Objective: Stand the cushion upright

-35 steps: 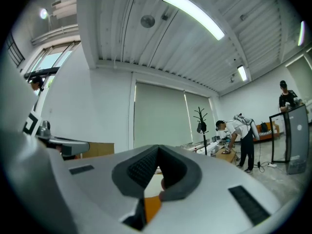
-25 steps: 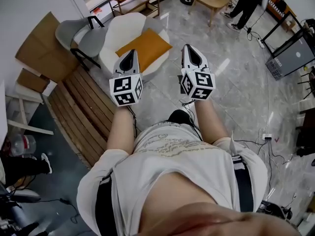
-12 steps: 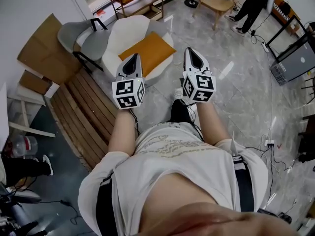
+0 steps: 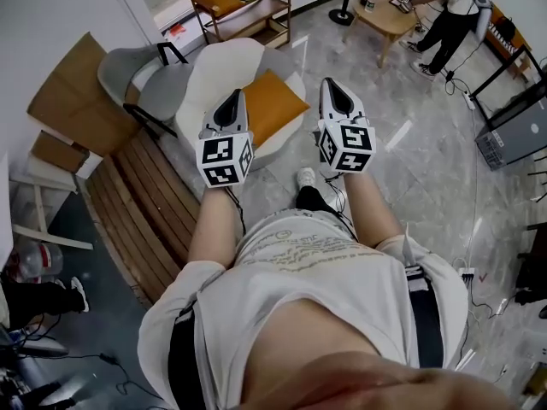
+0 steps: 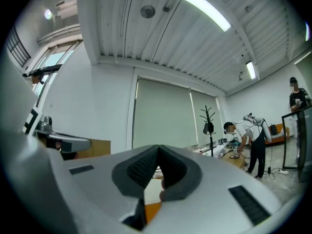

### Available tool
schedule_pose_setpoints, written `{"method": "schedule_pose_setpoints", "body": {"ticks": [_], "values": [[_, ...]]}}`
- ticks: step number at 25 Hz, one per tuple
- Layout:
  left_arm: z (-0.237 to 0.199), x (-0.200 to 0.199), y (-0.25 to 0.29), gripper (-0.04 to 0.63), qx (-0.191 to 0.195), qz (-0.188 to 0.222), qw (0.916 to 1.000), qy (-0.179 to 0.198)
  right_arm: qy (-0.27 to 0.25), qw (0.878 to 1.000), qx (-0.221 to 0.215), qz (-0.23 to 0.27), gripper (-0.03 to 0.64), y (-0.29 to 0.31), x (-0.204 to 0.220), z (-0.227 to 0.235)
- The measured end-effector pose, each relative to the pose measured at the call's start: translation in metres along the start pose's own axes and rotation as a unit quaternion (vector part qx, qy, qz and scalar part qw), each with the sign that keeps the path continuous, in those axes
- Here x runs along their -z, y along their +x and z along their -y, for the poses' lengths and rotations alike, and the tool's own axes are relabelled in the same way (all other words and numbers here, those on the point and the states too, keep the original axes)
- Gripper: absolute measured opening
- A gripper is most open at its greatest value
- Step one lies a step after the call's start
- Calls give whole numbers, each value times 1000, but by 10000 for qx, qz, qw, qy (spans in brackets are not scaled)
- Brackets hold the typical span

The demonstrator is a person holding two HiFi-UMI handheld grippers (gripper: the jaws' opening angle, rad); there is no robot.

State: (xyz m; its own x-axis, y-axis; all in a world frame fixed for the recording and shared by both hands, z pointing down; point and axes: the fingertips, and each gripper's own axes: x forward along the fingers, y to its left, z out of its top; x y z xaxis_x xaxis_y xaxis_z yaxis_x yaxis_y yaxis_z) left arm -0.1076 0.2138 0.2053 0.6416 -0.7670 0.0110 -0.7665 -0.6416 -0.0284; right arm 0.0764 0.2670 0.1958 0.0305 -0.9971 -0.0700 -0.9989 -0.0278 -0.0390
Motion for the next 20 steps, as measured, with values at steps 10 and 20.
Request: {"method": "schedule_pose_setpoints", "body": {"ticks": [10, 20], "values": [[-7, 30, 58, 20, 109, -223, 9996, 103, 96, 9998, 1, -190, 26, 52, 35, 21], [-10, 75, 94, 21, 160, -756, 9970, -84, 700, 9949, -26, -723, 27, 82, 76, 39]]}}
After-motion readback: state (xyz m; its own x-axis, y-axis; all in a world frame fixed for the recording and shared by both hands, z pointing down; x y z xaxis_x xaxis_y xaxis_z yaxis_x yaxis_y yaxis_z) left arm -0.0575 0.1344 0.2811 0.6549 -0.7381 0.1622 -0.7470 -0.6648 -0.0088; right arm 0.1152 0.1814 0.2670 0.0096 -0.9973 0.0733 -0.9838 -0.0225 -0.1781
